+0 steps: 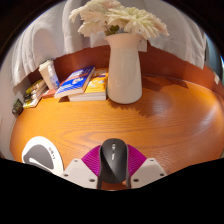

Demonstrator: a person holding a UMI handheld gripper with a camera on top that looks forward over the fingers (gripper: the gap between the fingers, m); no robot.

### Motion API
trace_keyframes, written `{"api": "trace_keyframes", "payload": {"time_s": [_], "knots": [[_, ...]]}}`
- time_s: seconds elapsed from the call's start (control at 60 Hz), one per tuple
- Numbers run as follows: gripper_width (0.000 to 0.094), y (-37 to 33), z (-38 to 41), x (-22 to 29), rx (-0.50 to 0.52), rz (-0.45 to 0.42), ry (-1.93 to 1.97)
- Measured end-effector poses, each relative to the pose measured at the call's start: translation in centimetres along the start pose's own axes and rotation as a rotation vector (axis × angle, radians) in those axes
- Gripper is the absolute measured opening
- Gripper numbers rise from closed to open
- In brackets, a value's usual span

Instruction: Arrange mouse

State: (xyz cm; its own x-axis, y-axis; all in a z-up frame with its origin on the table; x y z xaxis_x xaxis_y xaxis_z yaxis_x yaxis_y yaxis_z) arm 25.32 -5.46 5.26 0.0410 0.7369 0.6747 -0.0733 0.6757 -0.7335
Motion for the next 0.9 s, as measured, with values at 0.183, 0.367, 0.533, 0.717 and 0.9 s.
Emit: {"api": "trace_keyframes", "payload": {"time_s": [0.183, 0.367, 0.533, 0.717, 0.9], "knots": [[0.0326, -4.5, 0.0, 5.4, -0.05, -0.095, 0.045], [0.0328, -12.3, 4.5, 14.0, -0.081, -0.316, 0.039], [0.0327, -15.9, 13.1, 16.5, -0.033, -0.408, -0.02], [0.0329, -11.5, 21.2, 9.9, -0.016, -0.297, -0.085], [0.0325, -5.4, 24.6, -0.2, -0.016, -0.082, -0.089]]}}
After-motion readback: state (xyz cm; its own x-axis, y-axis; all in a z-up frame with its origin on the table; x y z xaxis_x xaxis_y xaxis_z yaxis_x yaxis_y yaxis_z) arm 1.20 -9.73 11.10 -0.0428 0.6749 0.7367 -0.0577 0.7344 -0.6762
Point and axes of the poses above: the point between the fingertips, and its own axes, seen from behind it with the camera up: z to the left, x up, y forward, the way the camera looks, the point moved 9 cm from there along -y, backward, against the way the camera looks, and after that the axes turned 2 degrees about -z, right-handed, at the moved point
